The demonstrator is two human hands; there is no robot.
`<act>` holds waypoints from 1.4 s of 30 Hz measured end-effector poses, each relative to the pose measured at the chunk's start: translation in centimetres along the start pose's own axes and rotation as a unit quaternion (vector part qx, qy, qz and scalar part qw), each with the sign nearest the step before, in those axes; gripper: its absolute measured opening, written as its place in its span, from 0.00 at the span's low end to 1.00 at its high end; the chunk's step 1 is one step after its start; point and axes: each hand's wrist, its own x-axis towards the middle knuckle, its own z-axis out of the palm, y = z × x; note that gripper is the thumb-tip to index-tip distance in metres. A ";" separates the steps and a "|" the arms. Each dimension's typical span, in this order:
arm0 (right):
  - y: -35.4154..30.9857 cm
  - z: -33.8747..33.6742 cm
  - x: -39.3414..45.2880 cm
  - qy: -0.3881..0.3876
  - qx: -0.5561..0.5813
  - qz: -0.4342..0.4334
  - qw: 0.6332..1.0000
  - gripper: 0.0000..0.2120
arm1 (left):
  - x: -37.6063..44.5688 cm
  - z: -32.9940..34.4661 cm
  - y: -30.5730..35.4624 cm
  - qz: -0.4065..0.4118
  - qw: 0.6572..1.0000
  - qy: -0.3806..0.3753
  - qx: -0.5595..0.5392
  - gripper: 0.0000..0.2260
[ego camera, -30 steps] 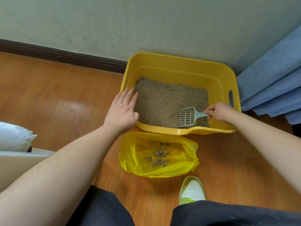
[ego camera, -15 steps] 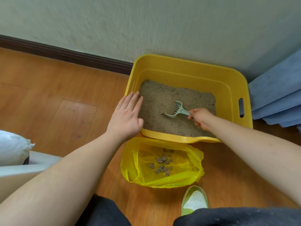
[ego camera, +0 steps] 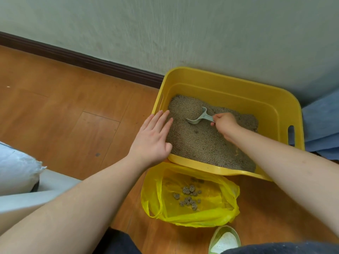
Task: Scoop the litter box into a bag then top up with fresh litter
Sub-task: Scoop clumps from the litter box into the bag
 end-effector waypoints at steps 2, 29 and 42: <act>-0.9 0.3 0.3 -0.007 -0.023 -0.019 1.000 0.14 | 0.0 -0.1 -0.1 0.004 1.000 -0.005 -0.004 0.35; 1.7 2.0 2.3 -0.026 0.087 -0.141 0.986 0.11 | -0.1 -0.2 -0.3 0.010 1.000 -0.009 -0.019 0.35; 1.0 1.1 3.3 -0.164 0.166 -0.049 0.971 0.15 | 0.0 -0.3 -0.1 0.003 1.000 -0.013 -0.017 0.34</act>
